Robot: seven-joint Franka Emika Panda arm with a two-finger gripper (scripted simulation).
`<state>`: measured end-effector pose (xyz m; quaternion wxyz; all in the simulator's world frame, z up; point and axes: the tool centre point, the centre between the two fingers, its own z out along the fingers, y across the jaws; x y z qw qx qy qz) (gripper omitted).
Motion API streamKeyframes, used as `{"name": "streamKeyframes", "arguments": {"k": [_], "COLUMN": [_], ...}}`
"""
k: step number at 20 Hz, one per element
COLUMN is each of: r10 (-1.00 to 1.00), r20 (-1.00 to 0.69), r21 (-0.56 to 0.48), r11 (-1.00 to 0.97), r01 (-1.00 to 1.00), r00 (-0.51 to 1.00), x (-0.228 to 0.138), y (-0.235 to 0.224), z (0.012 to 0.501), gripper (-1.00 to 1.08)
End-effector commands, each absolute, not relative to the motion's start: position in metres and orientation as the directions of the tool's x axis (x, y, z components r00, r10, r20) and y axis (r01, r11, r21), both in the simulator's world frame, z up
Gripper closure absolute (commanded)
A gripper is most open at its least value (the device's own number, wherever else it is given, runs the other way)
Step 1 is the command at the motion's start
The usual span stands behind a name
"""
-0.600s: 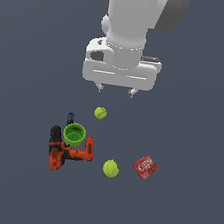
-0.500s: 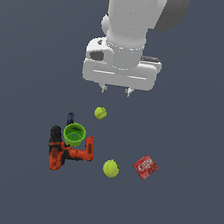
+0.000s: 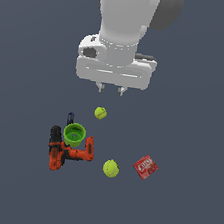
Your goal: Pick up a designated object from a clutter of objects.
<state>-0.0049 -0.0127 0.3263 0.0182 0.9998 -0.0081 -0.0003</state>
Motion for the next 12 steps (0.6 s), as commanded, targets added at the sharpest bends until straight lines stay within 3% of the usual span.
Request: {"name": "streamKeyframes", "arguments": {"k": [1,12], "r10": [-0.020,-0.088], "r20": [-0.006,-0.101], "r21": [0.036,0.025], "r11": [-0.999,-0.996], "r01": [-0.020,-0.086], "r00": [1.000,0.991], "x": [-0.004,0.015], "y": [-0.015,-0.042], "z": [0.325,0.300], "gripper": [-0.20,-0.20]}}
